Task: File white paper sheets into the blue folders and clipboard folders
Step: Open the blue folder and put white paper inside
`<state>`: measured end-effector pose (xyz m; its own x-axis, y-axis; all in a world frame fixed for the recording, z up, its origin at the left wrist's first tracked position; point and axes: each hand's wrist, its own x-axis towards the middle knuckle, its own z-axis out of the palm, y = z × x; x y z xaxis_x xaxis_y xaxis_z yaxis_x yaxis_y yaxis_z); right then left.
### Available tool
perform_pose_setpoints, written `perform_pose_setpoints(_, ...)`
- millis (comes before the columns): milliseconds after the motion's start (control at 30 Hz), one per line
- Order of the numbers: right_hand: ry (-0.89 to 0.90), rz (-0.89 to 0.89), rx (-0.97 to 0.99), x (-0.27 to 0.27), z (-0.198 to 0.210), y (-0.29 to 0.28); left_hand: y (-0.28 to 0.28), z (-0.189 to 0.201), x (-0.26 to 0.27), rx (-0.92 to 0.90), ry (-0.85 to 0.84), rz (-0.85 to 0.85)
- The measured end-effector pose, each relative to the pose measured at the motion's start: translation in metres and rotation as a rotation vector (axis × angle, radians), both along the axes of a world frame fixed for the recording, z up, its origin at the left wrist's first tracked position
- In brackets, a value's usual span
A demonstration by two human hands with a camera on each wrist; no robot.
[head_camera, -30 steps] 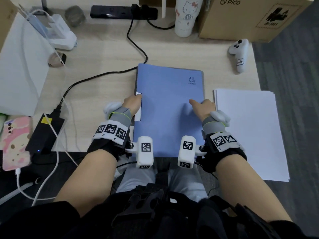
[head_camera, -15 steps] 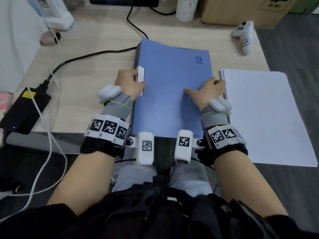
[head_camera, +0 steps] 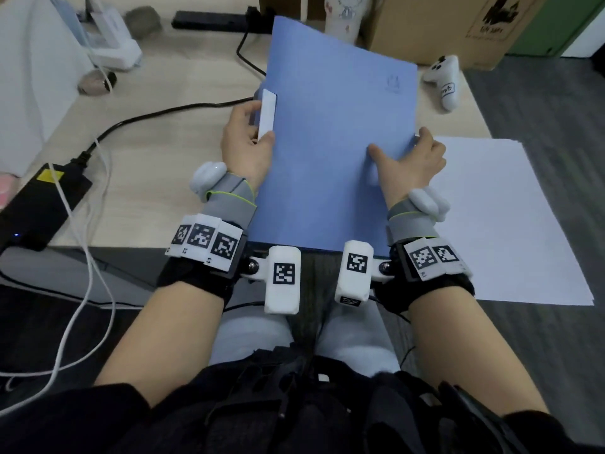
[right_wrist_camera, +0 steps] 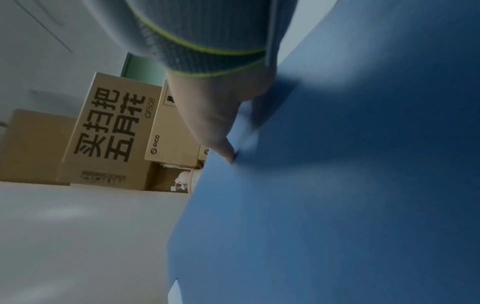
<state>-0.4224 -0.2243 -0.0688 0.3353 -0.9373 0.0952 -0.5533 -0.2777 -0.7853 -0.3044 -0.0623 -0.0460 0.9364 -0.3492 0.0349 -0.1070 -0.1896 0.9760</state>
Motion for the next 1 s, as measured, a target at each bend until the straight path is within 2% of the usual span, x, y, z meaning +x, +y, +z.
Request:
perform_pose_setpoints(133,-0.058,-0.005,0.091,-0.003,0.007,-0.005,-0.002,0.006,-0.002,-0.168,0.006,0.016)
perform_pose_setpoints(233,-0.174,0.011,0.144,-0.005,0.011,-0.008,-0.001,0.009,-0.003,-0.227,-0.022,-0.009)
perform_pose_setpoints(467,-0.398,-0.094,0.168,-0.003,0.013,-0.009,0.011,0.006,0.015,-0.073,-0.075,-0.169)
perform_pose_setpoints(700,-0.426,-0.086,0.210,0.003,0.007,-0.009,0.023,0.010,0.034,0.095,-0.001,-0.231)
perform_pose_setpoints(833,-0.420,-0.094,0.205,0.001,0.006,-0.014,0.034,0.007,0.046,0.124,0.059,-0.130)
perform_pose_setpoints(1000,-0.399,-0.068,0.235,0.000,0.004,-0.012,0.044,0.003,0.056,-0.037,0.139,0.027)
